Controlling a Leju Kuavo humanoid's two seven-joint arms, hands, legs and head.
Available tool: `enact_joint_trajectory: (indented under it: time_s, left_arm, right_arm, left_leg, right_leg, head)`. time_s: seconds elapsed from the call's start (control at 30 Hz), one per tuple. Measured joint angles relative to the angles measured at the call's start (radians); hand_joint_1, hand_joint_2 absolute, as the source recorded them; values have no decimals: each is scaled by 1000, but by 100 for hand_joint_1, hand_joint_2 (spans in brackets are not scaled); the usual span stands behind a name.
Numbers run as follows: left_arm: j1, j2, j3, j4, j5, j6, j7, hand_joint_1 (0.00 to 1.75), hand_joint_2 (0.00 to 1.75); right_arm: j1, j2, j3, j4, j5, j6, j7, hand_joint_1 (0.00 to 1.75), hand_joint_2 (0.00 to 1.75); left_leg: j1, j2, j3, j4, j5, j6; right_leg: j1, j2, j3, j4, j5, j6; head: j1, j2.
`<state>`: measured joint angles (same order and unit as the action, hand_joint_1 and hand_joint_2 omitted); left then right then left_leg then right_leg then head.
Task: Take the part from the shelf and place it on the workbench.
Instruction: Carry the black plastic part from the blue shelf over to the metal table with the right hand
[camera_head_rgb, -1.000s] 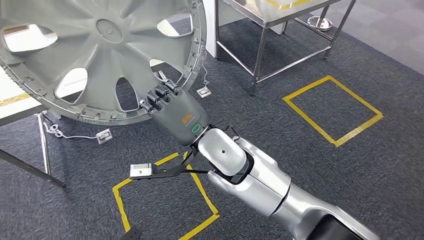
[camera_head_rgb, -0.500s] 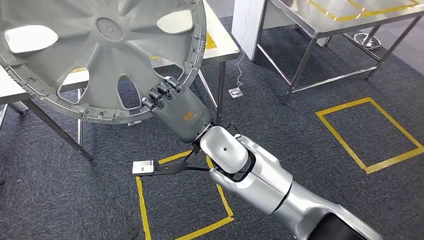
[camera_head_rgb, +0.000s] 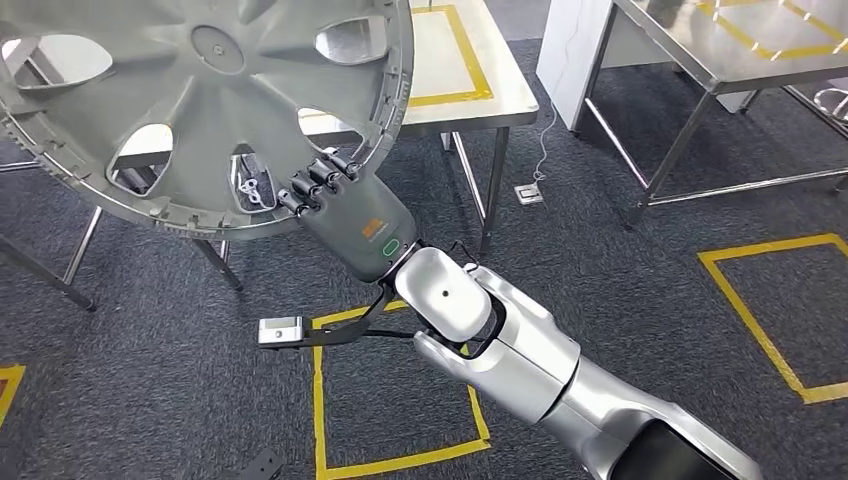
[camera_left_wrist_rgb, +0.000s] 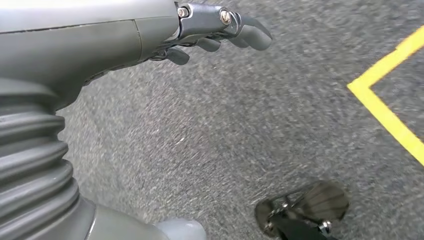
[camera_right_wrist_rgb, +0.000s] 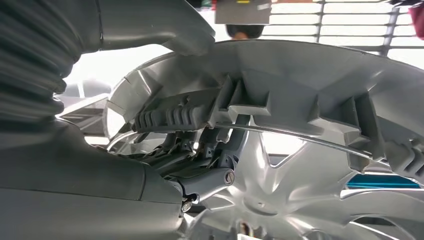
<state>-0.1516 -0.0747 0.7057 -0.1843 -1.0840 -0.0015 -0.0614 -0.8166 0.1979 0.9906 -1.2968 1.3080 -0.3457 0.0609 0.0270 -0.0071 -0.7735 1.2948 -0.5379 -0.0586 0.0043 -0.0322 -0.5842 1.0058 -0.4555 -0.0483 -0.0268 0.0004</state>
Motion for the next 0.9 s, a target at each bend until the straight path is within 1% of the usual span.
enact_joint_trajectory:
  time_s: [0.03,0.07,0.1,0.13,0.17,0.2,0.23,0.3,0.33,0.37,0.4,0.43,0.53,0.57,0.67,0.73,0.77,0.8,0.83,0.87,0.9]
  left_arm:
    - [1,1,0,0,0,0,0,0,175]
    - [1,2,0,0,0,0,0,0,175]
    - [1,3,0,-1,-1,0,0,0,175]
    - [1,3,0,-1,-1,0,0,0,175]
    - [1,4,0,-1,-2,0,0,0,175]
    - [1,4,0,-1,-3,0,0,0,175]
    - [2,3,0,-1,-4,-1,1,0,175]
    - [3,3,0,0,-5,-1,1,0,175]
    - [4,3,0,0,-5,-2,1,0,175]
    - [3,3,0,0,-5,-2,1,0,175]
    - [3,3,0,0,-5,-2,2,0,175]
    - [3,3,0,0,-5,-2,2,0,175]
    - [3,4,0,0,-5,-3,5,0,175]
    - [3,4,0,0,-5,-4,6,0,175]
    - [3,5,0,0,-5,-7,7,0,175]
    - [3,7,0,0,-5,-8,7,0,175]
    - [3,7,0,0,-5,-8,7,0,175]
    - [2,7,0,-1,-5,-8,8,0,175]
    - [1,7,0,-1,-5,-9,8,0,175]
    - [1,7,0,-1,-5,-9,8,0,175]
    - [0,7,0,-1,-5,-9,8,0,175]
  right_arm:
    - [0,0,1,2,0,-1,0,175,175]
    - [1,0,1,4,-1,-2,0,175,175]
    - [1,0,1,4,-1,-5,0,175,175]
    - [0,0,1,5,-1,-9,1,175,175]
    - [0,1,1,5,-1,-14,2,175,175]
    - [0,1,1,5,-1,-19,3,175,175]
    - [0,2,1,5,0,-22,4,175,175]
    - [0,2,1,5,0,-24,4,175,175]
    - [0,2,1,6,0,-24,4,175,175]
    - [0,2,1,6,0,-24,5,175,175]
    - [0,2,1,6,0,-24,5,175,175]
    - [0,2,1,6,0,-24,5,175,175]
    - [0,2,1,8,0,-23,7,175,175]
    - [0,2,1,9,0,-24,8,175,175]
    - [0,3,1,10,0,-26,11,175,175]
    - [-1,6,1,10,1,-27,12,175,175]
    - [-1,7,1,11,2,-28,12,175,175]
    - [-1,8,1,11,2,-29,12,175,175]
    - [-2,9,1,11,2,-30,12,175,175]
    - [-2,8,1,11,3,-31,12,175,175]
    - [-1,8,1,12,4,-32,12,175,175]
  left_leg:
    - [1,2,15,-15,14,-3]
    - [2,6,49,-69,40,-6]
    - [3,13,92,-141,63,-7]
    - [2,17,130,-203,79,-3]
    - [1,19,154,-244,87,4]
    - [0,21,163,-260,86,11]
    - [-1,18,164,-261,87,18]
    - [-1,18,162,-261,89,23]
    - [-3,17,161,-261,90,26]
    - [-4,17,160,-261,90,29]
    - [-5,18,159,-260,91,32]
    - [-7,18,158,-259,91,36]
    - [-12,19,152,-256,91,44]
    - [-14,20,151,-255,92,46]
    - [-17,19,146,-254,92,53]
    - [-15,17,145,-258,91,62]
    - [-12,15,147,-262,91,67]
    - [-9,13,151,-264,92,71]
    - [-6,11,155,-266,95,73]
    - [-4,9,156,-267,96,74]
    - [-2,6,156,-267,97,74]
  right_leg:
    - [-1,-9,-1,2,-1,2]
    - [-2,-17,-1,5,-2,5]
    - [-2,-23,-2,10,-5,10]
    - [0,-29,-5,16,-8,16]
    - [2,-33,-8,22,-11,21]
    - [6,-34,-10,26,-14,22]
    - [9,-34,-13,28,-13,16]
    - [10,-32,-14,27,-11,0]
    - [10,-31,-14,25,-7,-5]
    - [10,-31,-14,23,-5,-4]
    - [9,-31,-14,20,-3,0]
    - [8,-31,-14,18,0,7]
    - [2,-32,-16,14,5,33]
    - [1,-32,-17,14,6,40]
    - [-4,-33,-18,13,9,53]
    - [-5,-33,-17,21,14,62]
    - [-6,-28,-19,31,11,66]
    - [-8,-17,-27,50,0,68]
    - [-9,-3,-42,83,-24,69]
    - [-11,12,-67,135,-56,71]
    - [-13,23,-99,200,-90,72]
  head:
    - [0,0]
    - [0,0]
    - [0,0]
    - [0,0]
    - [1,0]
    - [2,0]
    - [3,0]
    - [5,0]
    - [5,0]
    - [5,0]
    - [5,0]
    - [5,0]
    - [5,0]
    - [5,0]
    - [5,0]
    - [5,0]
    - [5,0]
    - [6,0]
    - [7,0]
    - [9,0]
    - [10,0]
